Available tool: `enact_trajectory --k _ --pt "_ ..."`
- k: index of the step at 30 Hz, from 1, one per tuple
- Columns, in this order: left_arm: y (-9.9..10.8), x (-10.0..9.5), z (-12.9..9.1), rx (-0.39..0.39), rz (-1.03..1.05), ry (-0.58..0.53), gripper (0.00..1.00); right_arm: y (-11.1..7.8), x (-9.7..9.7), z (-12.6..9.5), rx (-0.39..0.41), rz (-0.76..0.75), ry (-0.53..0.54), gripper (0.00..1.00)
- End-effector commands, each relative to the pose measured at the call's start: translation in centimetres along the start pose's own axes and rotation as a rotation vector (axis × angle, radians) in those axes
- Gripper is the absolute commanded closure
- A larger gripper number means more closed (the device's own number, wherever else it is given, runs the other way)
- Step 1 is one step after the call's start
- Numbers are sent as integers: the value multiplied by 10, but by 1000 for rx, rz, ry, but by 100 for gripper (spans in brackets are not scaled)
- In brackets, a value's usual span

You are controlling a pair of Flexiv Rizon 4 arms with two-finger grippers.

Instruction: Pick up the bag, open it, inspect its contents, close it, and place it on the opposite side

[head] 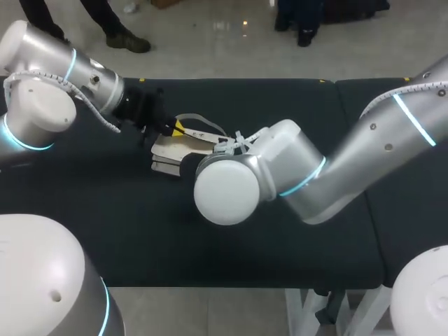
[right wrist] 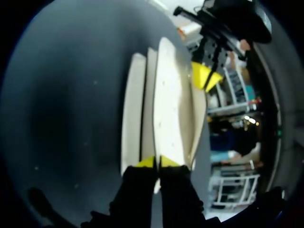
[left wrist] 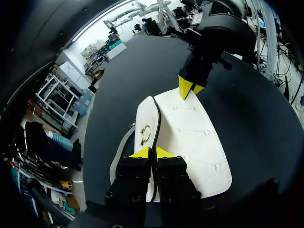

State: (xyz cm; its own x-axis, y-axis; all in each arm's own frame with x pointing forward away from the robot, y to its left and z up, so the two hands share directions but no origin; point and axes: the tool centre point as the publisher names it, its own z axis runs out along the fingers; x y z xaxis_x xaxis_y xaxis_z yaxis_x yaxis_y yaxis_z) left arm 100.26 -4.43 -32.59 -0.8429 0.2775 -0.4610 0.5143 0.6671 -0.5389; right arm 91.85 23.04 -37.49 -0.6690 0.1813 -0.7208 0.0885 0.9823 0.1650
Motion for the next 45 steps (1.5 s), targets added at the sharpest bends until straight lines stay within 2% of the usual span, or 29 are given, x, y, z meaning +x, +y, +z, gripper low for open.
enact_trajectory --k 1,7,16,18,20,21,22,27,32,45 --pt "13 -17 -2 29 -44 56 100 -3 6 0 6 -1 -1 100" --pt "17 -22 -1 58 -112 86 100 -3 6 0 6 -1 -1 100" --pt "13 -24 -2 36 -101 106 100 -3 6 0 6 -1 -1 100" --pt "10 -21 -1 38 -70 96 71 -3 6 0 6 -1 -1 100" --pt "8 -17 -1 25 -47 85 27 -3 6 0 6 -1 -1 100" --pt "7 -14 0 16 -44 79 11 -3 6 0 6 -1 -1 100" --pt "7 -12 0 7 -44 70 3 -3 6 0 6 -1 -1 100" --pt "7 -1 1 -8 -33 32 1 -3 6 0 6 -1 -1 100" --pt "11 2 11 -29 -45 26 1 -3 6 0 6 -1 -1 100" --pt "26 -21 33 -40 -90 35 14 -3 6 0 6 -1 -1 100"
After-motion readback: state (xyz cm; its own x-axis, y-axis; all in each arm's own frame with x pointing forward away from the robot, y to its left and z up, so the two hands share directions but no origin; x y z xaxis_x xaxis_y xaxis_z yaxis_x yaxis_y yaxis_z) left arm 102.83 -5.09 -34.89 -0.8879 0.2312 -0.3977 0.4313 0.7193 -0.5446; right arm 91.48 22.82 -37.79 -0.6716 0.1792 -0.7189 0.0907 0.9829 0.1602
